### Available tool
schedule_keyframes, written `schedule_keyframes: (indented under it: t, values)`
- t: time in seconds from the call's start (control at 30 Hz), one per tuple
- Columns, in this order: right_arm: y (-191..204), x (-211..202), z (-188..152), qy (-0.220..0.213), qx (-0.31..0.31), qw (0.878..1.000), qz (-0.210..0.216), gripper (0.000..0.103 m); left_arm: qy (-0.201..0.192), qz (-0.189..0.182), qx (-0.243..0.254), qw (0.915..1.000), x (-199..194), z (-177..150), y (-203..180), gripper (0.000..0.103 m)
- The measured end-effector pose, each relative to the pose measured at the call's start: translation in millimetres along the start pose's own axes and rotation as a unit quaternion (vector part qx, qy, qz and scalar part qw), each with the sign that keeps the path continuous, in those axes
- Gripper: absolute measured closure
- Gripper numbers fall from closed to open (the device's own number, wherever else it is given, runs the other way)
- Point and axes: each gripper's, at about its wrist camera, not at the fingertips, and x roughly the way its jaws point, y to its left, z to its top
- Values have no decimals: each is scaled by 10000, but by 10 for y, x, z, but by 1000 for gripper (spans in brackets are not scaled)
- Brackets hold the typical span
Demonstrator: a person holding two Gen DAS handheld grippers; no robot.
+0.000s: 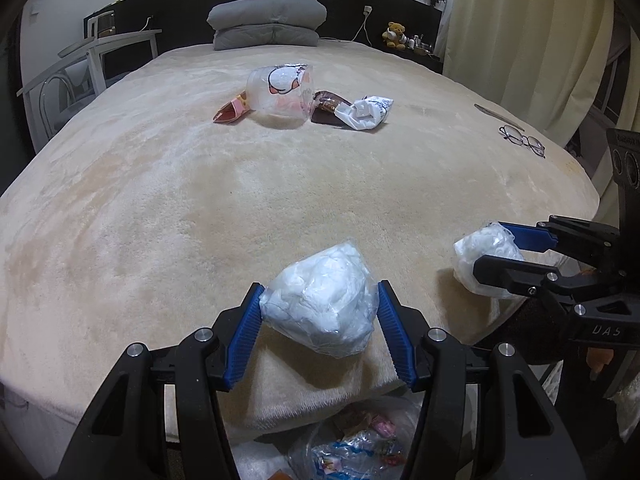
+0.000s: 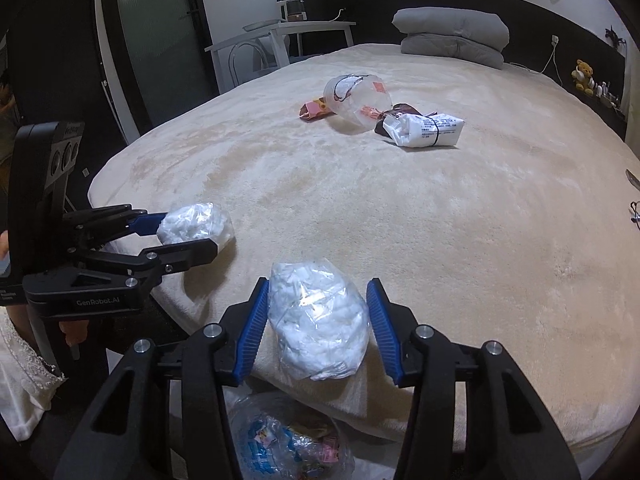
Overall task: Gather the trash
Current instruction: 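Carry both tissue balls off the bed edge down over the plastic bag, then open the left tool over the bag while the right tool releases its tissue ball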
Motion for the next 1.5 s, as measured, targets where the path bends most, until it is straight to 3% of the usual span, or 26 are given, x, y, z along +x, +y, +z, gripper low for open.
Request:
schedule_keyframes:
  t: [0.5, 0.73, 0.87, 1.13, 1.5]
  values:
    - [226, -213, -448, 222, 250, 9992, 210, 54, 368, -268, 67, 9989, -111, -476, -295, 47]
    - [256, -92, -646, 658, 429, 9969, 50, 54, 547, -233, 217, 9980, -161, -671, -439, 47]
    - [237, 2, -760, 955, 546, 9939, -7, 54, 858, -233, 359, 9954, -91, -809, -557, 47]
    - [172, 313, -1013, 1640, 831, 9828, -181, 54, 1864, -179, 616, 9804, 292, -1088, -732, 47]
    - [-56, 943, -1422, 2600, 1380, 9555, -206, 54, 3137, 6, 556, 9479, 999, -1418, -663, 47]
